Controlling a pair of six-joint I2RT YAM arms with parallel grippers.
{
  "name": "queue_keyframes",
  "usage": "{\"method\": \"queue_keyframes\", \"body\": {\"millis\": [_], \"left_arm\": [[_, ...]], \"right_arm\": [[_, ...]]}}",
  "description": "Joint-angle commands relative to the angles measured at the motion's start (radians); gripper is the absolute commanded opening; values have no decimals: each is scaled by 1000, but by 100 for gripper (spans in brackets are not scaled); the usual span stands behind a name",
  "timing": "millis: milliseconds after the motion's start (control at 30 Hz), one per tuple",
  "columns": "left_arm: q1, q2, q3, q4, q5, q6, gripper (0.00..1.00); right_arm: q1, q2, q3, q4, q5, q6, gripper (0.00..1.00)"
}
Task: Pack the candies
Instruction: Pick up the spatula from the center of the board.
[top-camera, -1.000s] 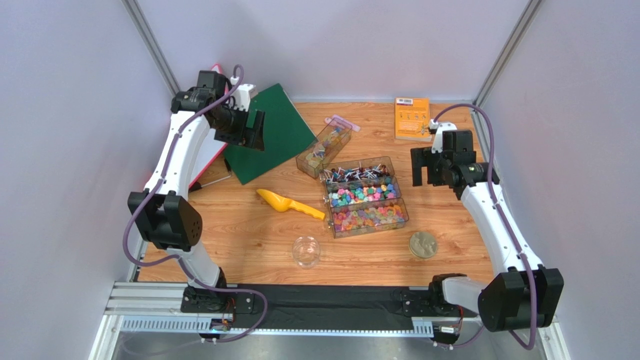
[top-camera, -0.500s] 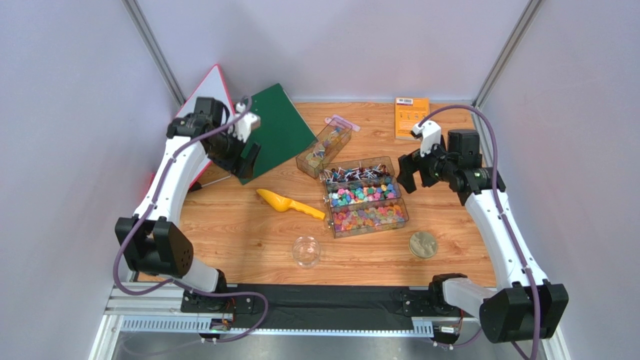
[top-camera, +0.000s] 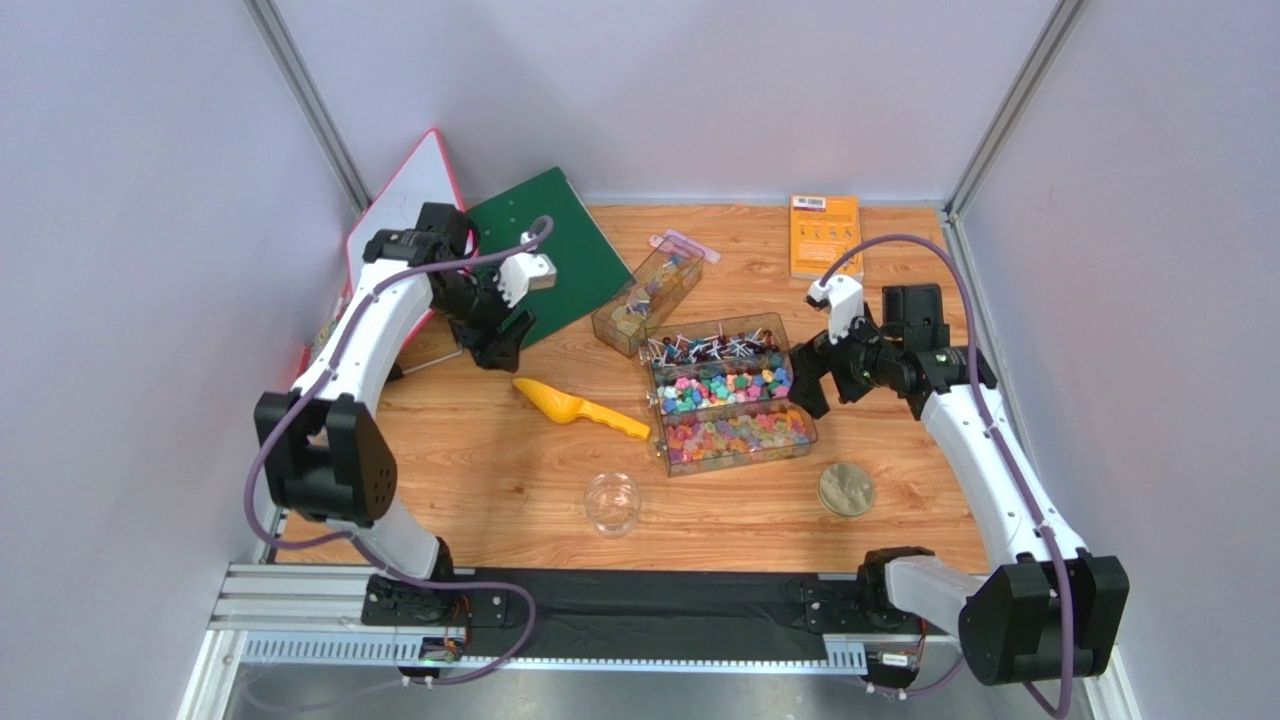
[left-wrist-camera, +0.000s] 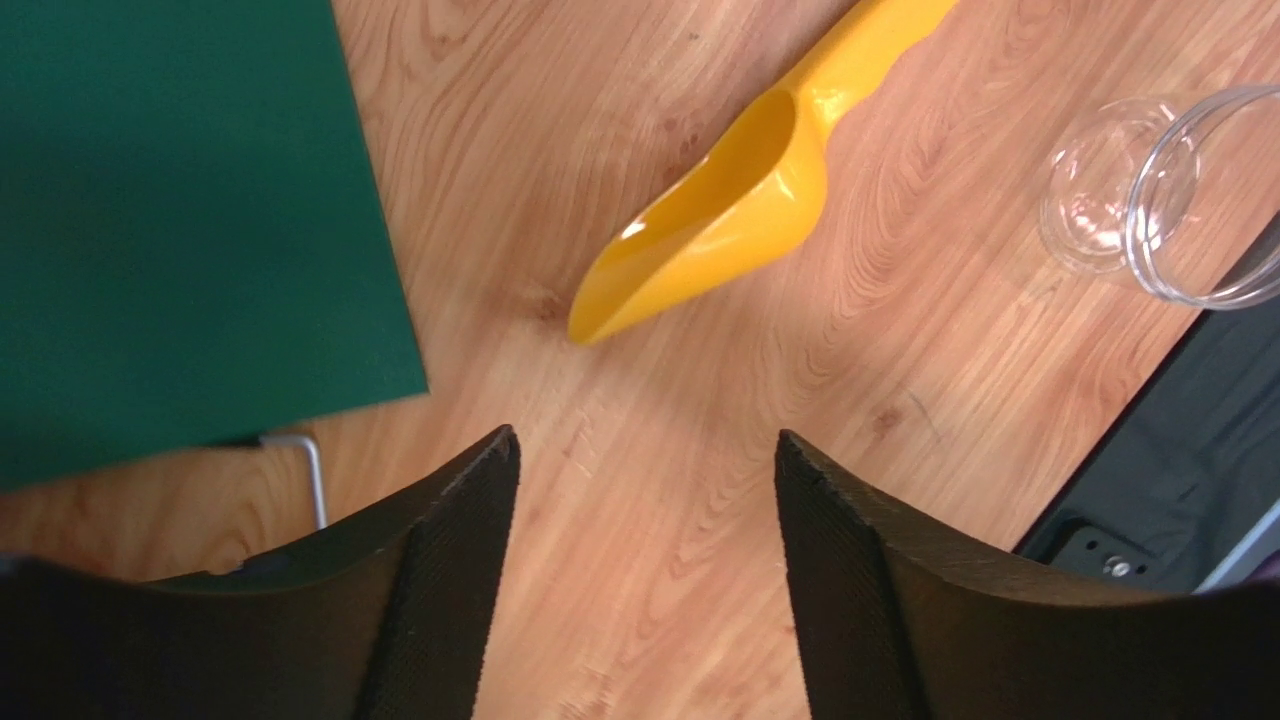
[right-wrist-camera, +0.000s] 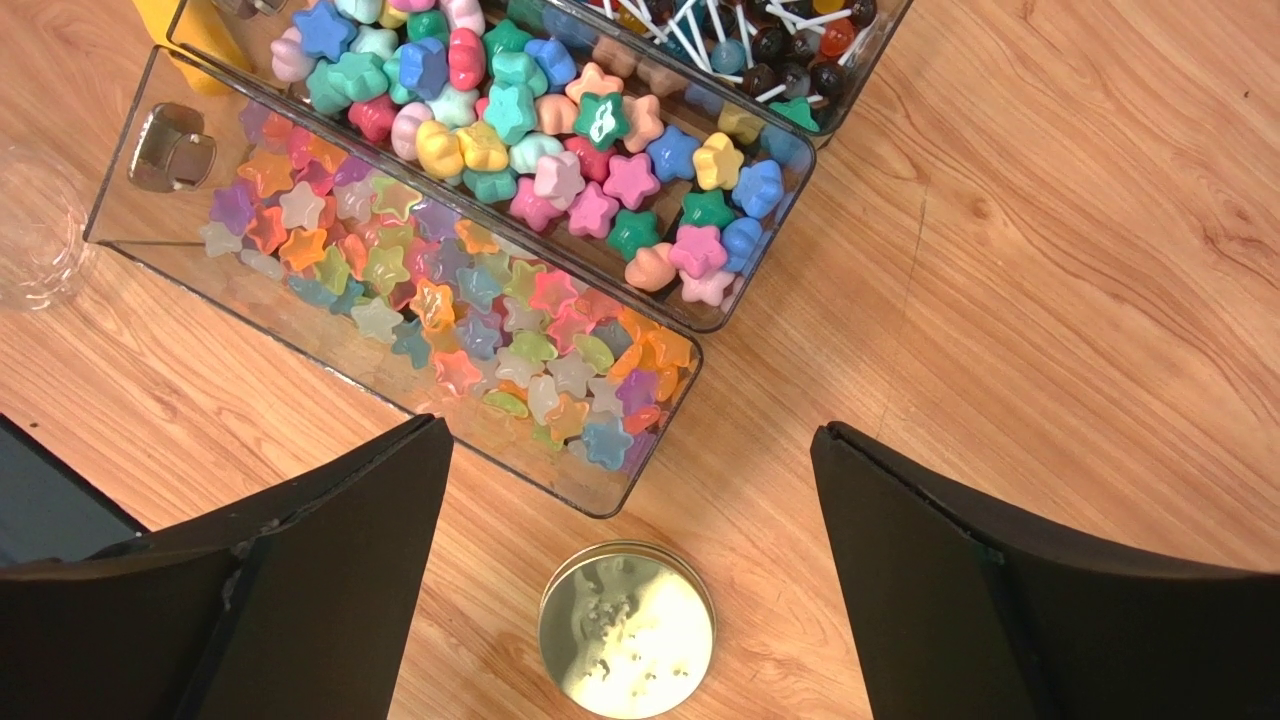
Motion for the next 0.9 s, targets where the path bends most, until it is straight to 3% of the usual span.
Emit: {"method": "queue_keyframes", "body": {"millis": [0,100,233,500,867], "left_arm": [[-21,135,121,-129,87,218,62],[-43,250,218,-242,56,298,57],[-63,349,296,-370,36,365,58],[-89,435,314,-439,13,416,57],[-156,452,201,-460,2,440,54]], "right_arm": [[0,-6,10,-2,-28,-39,97],[0,-5,10,-10,-30,-32,97],[0,-11,5,-34,-48,-27,96],[0,-29,-22,-50,-51,-25,97],[2,-40,-55,-51,-50,-33,97]]}}
